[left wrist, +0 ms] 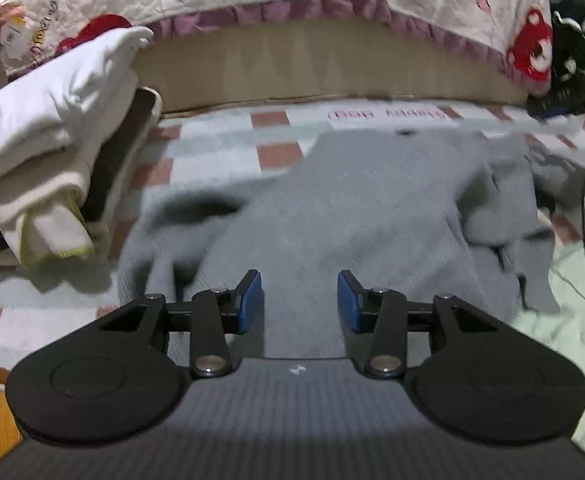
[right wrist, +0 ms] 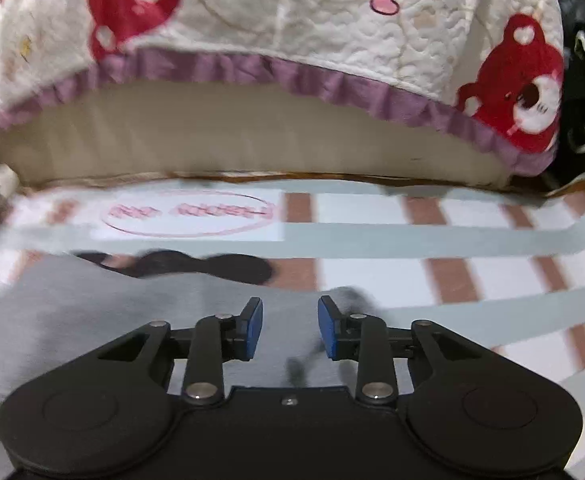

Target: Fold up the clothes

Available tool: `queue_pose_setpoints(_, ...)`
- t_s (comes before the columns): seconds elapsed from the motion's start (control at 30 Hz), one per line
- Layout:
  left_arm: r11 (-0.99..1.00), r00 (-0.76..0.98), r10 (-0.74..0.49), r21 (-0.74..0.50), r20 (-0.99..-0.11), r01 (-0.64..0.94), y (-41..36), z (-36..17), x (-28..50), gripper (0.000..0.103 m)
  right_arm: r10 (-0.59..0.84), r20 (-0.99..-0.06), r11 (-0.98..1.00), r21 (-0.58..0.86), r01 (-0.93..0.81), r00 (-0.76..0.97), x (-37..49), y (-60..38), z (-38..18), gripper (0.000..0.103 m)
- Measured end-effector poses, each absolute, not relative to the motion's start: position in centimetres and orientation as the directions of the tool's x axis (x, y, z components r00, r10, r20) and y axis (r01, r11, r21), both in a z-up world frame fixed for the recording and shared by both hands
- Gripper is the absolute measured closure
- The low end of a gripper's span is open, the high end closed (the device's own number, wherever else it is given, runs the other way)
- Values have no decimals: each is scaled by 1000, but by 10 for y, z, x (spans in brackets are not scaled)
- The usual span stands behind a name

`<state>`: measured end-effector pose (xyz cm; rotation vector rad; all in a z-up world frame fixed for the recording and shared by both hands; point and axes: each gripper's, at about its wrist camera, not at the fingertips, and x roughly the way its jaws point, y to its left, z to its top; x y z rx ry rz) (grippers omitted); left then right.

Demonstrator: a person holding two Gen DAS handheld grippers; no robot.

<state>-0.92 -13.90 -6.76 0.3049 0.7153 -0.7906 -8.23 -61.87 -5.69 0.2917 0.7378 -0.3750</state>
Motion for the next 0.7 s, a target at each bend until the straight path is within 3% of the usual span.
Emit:
queue_pose_setpoints(0.1,654,479,-557,-3,-679,757,-141,-64,-21,56,0,-640,888,353,294,769,-89,-607,-70,59)
queue_pose_setpoints(0.17,638,459,-582,-28,-671,770,-143,-61,-26,52,109,-634,900,390,194,766,-89,-593,-77,58)
queue_pose_setpoints(0.37,543,328,-697,-170,-638,822,-161,-51,-35,44,260,-671,943,332,-33,694,-91,-553,-82,54)
queue_pose_setpoints(0.43,511,297,-703,-168,-646,843,-175,-52,-40,41,273,-692,949,308,-69,668,-92,-544,-84,54)
queue_pose_setpoints(0.57,496,297,-657,-100,-693,863,-205,-70,-43,31,268,-753,963,227,-144,601,-99,-520,-95,53)
queue_pose_setpoints(0.7,543,364,-552,8,-750,840,-225,-99,-34,36,225,-787,969,118,-217,575,-102,-501,-110,50)
